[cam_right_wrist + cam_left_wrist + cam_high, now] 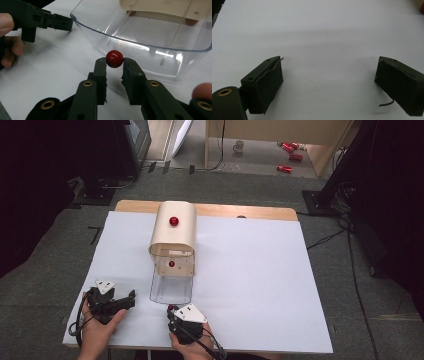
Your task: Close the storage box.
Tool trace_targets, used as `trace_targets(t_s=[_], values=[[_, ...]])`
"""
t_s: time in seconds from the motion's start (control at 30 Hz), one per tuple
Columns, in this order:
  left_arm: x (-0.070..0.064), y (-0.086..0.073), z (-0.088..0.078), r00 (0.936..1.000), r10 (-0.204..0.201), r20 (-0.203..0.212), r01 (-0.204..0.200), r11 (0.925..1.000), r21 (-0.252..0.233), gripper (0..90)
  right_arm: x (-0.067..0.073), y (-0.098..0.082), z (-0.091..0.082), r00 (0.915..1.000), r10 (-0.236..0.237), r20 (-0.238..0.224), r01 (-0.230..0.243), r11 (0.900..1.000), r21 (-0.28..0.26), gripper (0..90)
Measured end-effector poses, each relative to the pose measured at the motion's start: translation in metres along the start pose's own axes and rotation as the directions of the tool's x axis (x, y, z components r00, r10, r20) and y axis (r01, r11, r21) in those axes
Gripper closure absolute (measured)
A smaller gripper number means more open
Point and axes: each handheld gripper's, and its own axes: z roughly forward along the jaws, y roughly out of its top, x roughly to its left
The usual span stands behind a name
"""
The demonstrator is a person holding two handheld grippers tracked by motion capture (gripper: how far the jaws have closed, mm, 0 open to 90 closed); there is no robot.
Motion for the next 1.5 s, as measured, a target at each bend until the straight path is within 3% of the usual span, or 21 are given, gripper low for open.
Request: trace_targets(t_s=[0.4, 0.77, 1.07, 1.5], values=[[0.000, 0.000, 0.000, 1.0000, -0.001, 0.000, 0.001, 1.0000, -0.001, 7.7, 0.005, 0.001, 0.004, 0.9985, 0.033, 0.044, -0.034, 0.999, 0.007, 75.1], [0.000, 0.000, 0.000, 1.0000, 0.001, 0.000, -0.001, 1.0000, 0.000, 7.7, 0.003, 0.010, 0.000, 0.9989, 0.027, 0.039, -0.026, 0.999, -0.028, 75.4], [0.000, 0.000, 0.000, 1.0000, 0.001, 0.000, -0.001, 1.0000, 0.000, 7.7, -0.001, 0.026, 0.001, 0.9989, 0.020, 0.041, -0.019, 0.999, -0.038, 75.6], [0.000, 0.000, 0.000, 1.0000, 0.000, 0.000, 0.000, 1.0000, 0.000, 7.7, -0.016, 0.039, 0.017, 0.9979, 0.038, 0.053, -0.036, 0.999, -0.027, 75.9]])
